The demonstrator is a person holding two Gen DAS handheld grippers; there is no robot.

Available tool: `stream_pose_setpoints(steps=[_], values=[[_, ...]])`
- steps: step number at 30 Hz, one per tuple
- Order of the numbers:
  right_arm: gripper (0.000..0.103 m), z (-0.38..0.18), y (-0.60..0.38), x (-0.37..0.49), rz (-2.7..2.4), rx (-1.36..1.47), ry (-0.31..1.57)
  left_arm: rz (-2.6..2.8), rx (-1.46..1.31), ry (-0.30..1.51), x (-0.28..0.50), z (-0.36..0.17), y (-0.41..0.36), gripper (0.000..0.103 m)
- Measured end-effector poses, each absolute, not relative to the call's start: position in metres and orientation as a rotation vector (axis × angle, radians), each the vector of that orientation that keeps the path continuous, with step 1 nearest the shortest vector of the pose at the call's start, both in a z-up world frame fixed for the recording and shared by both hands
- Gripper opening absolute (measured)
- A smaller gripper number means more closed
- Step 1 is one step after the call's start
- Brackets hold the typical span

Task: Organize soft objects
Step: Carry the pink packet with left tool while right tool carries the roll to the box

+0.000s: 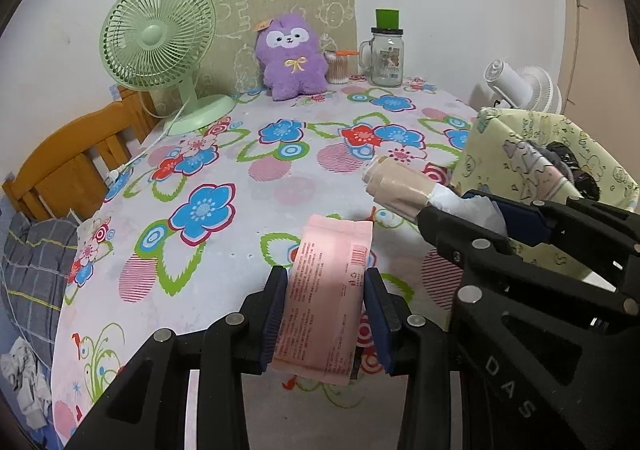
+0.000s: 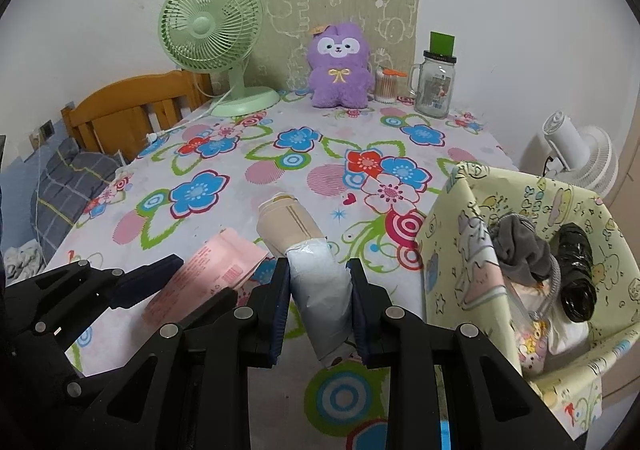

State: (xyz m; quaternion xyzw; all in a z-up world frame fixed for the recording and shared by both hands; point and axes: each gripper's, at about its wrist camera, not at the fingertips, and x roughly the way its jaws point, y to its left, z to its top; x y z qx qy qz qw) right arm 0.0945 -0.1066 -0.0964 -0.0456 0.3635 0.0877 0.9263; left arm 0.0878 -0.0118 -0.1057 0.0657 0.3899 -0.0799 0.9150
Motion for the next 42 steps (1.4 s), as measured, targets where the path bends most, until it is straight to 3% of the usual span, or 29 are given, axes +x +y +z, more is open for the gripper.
stream_pose_setpoints(steps=[42], values=[[0.030,-0.013,-0.176,0.074,0.097,-0.053,0.636,-0.233,0.180,0.665,0.067,-0.028,-0.084,0.040]])
